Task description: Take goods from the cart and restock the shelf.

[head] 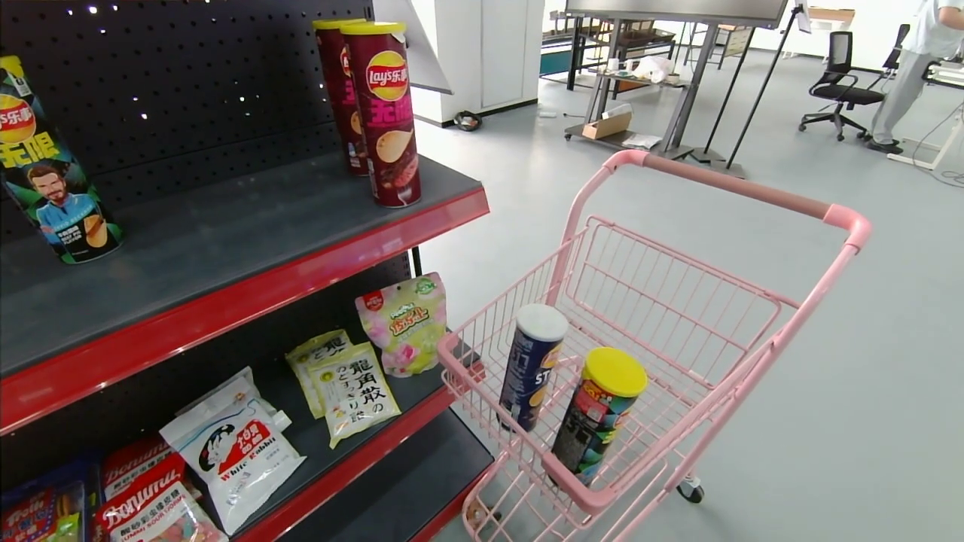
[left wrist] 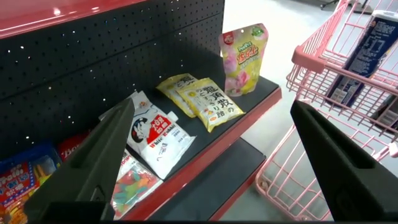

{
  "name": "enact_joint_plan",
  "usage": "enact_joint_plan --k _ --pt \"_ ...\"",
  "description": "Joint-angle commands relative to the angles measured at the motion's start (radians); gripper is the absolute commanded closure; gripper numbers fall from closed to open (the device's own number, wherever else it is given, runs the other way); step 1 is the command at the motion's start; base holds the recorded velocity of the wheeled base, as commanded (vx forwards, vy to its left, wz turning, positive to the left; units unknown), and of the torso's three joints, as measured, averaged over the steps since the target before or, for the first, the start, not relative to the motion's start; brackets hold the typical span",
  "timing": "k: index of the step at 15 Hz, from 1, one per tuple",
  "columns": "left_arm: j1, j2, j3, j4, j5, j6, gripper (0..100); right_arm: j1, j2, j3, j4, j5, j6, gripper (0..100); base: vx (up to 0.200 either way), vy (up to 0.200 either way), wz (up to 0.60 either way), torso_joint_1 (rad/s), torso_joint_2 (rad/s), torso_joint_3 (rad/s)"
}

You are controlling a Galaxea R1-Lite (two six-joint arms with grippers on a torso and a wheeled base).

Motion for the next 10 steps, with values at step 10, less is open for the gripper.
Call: enact_joint_plan --k 10 --pt "-0.001 0.000 0.000 0.000 0.000 0.003 0 0.260 1.417 -0.091 -0.732 0.362 -0.082 0 0.000 0.000 0.00 0.000 0.00 0.000"
